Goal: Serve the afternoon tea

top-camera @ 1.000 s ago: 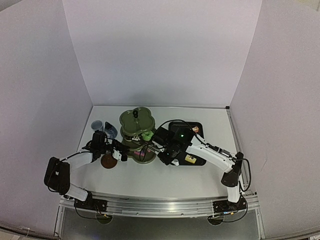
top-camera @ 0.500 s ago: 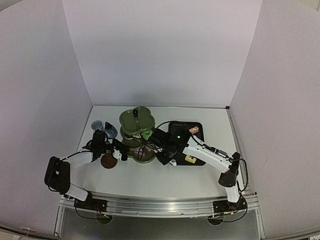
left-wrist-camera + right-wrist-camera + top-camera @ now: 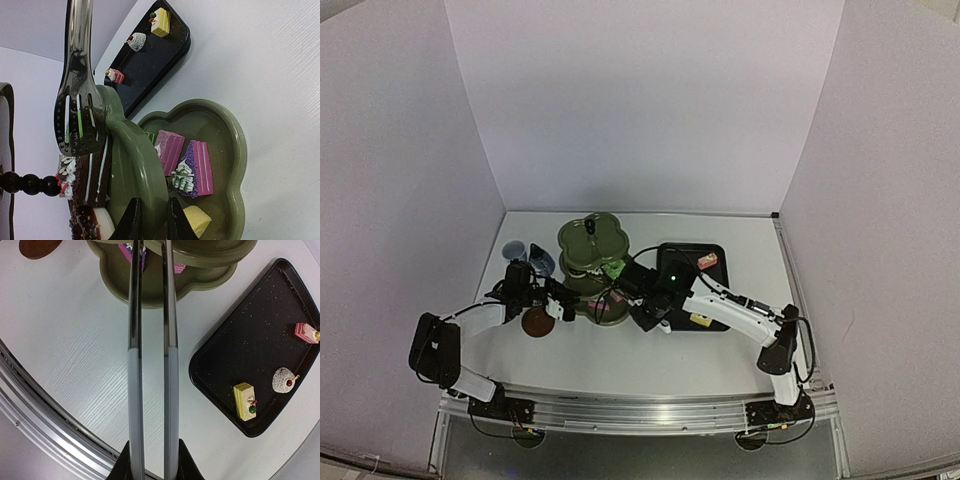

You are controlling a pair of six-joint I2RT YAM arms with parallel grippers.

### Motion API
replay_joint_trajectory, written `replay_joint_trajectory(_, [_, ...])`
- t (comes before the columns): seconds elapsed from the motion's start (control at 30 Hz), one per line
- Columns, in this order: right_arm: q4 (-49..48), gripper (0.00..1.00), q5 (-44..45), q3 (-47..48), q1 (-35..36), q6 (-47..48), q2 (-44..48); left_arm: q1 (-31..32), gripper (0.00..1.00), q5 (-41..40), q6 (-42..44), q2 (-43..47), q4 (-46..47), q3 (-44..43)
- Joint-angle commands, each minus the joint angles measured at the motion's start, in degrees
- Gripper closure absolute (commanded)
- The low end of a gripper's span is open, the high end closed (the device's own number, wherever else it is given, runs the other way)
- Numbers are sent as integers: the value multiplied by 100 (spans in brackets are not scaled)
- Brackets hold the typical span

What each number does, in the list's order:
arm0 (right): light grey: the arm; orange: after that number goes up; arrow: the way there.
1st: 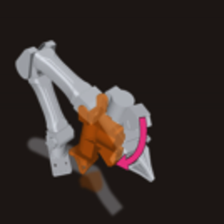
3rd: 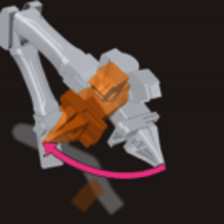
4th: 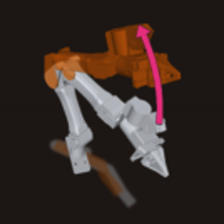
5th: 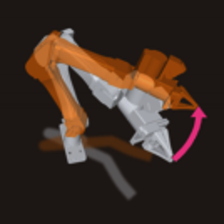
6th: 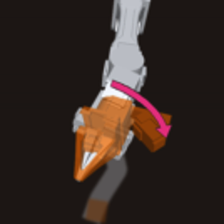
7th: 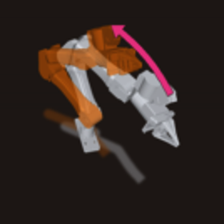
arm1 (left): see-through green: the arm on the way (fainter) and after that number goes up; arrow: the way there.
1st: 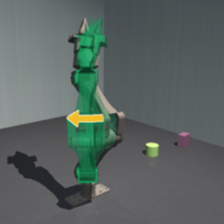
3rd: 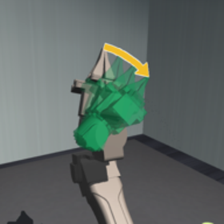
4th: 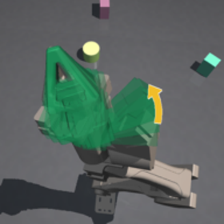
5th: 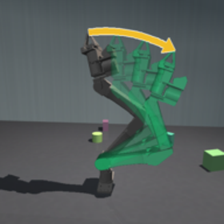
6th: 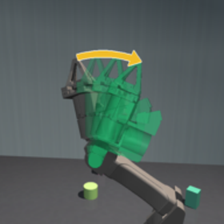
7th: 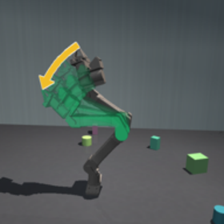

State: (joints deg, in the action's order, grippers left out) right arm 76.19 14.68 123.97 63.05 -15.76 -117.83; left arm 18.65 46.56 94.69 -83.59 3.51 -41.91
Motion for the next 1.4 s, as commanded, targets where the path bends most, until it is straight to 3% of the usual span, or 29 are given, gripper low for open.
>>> replay_joint_trajectory(0.0, [33, 100, -227, -361, 2, 286, 568, -2, 100, 19, 71, -50, -123, -74])
replay_joint_trajectory(0.33, [138, 100, -368, -677, 4, 1207, 868, -2, 100, 11, 95, -79, -167, -89])
replay_joint_trajectory(0.5, [163, 100, -213, -440, -1, 2124, 623, -1, 100, 8, 128, -64, -199, -88])
replay_joint_trajectory(0.83, [348, 100, -316, -44, -18, 2684, 195, -2, 100, -18, 160, -88, -236, -129])
replay_joint_trajectory(1.17, [471, 85, -11, 150, -68, 2343, -50, -2, 100, 1, 185, -123, -243, -146])
replay_joint_trajectory(1.37, [539, 69, -5, 258, -118, 2155, -114, -1, 100, 3, 205, -136, -261, -185])
